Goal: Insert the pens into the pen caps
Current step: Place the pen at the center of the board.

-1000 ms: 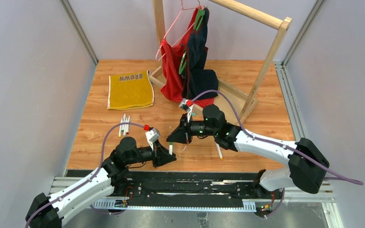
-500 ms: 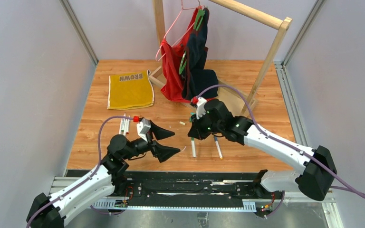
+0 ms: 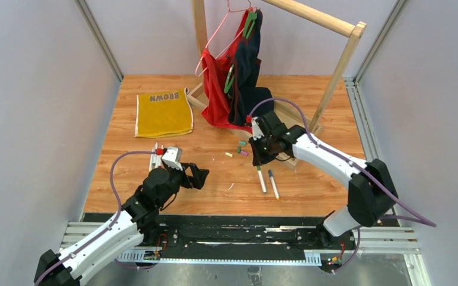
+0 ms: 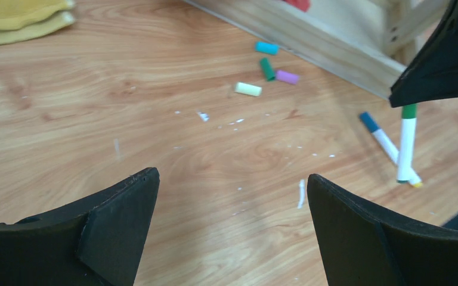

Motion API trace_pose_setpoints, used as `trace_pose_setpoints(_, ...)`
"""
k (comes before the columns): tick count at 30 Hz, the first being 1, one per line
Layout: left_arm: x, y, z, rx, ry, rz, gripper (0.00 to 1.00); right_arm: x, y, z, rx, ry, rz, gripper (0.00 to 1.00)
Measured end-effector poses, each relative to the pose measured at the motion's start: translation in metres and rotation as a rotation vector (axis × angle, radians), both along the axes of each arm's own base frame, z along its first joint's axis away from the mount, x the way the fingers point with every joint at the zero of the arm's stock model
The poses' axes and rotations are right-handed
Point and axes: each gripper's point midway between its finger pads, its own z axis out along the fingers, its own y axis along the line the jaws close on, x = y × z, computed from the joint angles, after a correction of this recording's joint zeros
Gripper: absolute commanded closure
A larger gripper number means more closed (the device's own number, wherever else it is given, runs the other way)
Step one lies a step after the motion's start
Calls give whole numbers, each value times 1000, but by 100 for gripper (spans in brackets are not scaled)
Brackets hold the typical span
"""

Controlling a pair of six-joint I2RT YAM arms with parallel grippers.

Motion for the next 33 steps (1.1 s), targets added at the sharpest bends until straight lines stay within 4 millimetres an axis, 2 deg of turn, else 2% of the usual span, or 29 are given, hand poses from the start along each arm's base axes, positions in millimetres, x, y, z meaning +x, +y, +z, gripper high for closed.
trace_pose_setpoints(2,2,9,-9,38,19,45,2,4,-3,-10,-31,46,0,99)
trace_pose_setpoints(5,5,16,-11,57,17,81,2,8,-5,-23,-72,101,10,100)
trace_pose_setpoints(10,8,23,-12,75,11,119,2,4,-11,-41,-128,165,20,98)
trace_pose_setpoints(13,9,28,-13,86,15,143,2,1,-14,-48,-149,189,19,93)
trace_pose_setpoints(21,10,33,-13,92,12,165,2,4,-20,-53,-168,200,-5,75)
trace_pose_setpoints(27,9,35,-14,98,15,176,2,4,-20,-53,-168,200,-8,68)
trace_pose_setpoints(33,10,37,-14,93,15,186,2,5,-19,-52,-165,197,-8,66)
